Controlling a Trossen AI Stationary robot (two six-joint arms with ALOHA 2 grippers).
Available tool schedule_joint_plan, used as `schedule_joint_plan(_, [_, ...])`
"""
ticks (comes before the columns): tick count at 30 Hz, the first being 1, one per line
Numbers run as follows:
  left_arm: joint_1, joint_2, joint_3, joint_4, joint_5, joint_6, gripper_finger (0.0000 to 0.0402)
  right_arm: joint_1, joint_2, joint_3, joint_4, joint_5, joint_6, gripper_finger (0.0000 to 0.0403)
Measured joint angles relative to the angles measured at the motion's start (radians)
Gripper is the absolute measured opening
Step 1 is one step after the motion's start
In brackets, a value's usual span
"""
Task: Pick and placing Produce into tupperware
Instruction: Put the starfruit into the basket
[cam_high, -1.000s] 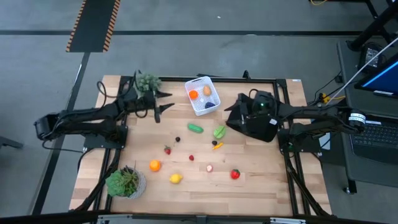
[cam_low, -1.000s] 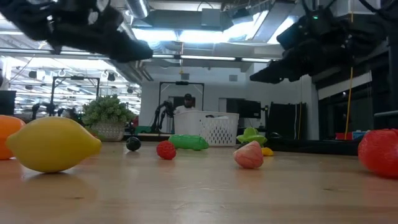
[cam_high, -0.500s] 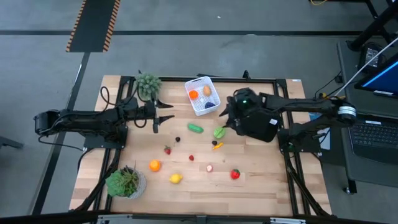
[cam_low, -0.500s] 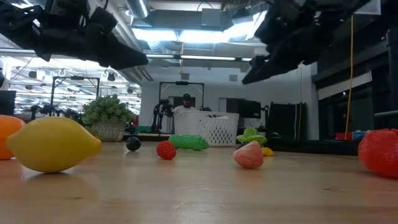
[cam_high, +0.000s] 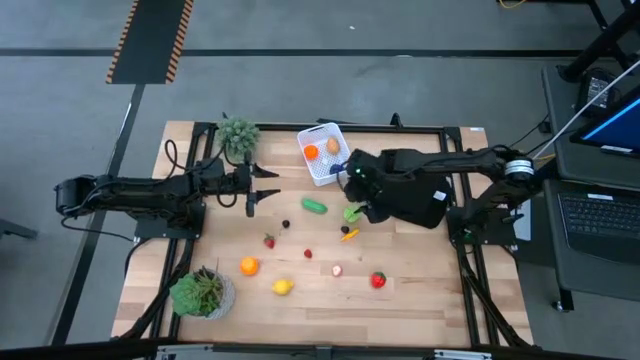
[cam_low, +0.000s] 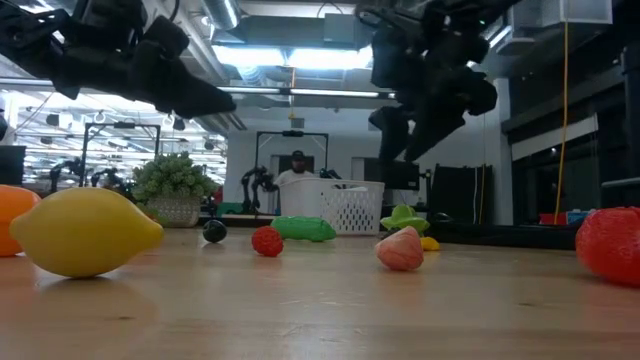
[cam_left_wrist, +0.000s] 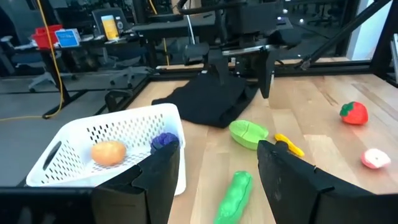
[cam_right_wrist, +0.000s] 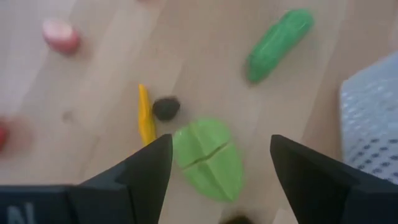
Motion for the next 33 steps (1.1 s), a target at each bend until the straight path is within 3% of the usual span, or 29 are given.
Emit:
schedule_joint_plan(9, [0.000,0.000,0.000,-0.027,0.000,-0.004,0.0206,0.047,0.044,0.057,-0.042,0.133,-0.021,0.0271])
schedule_joint_plan(16, [0.000,0.000,0.000,-0.029,0.000,-0.004,0.0206,0.047,0.042,0.057,-0.044,0.135,0.054,0.0271])
schedule_joint_plan(33, [0.000,0.000,0.000,-0.029,0.001,-0.004,0.0206,0.047,0.042,0.057,-0.045,0.149,0.057,0.0271])
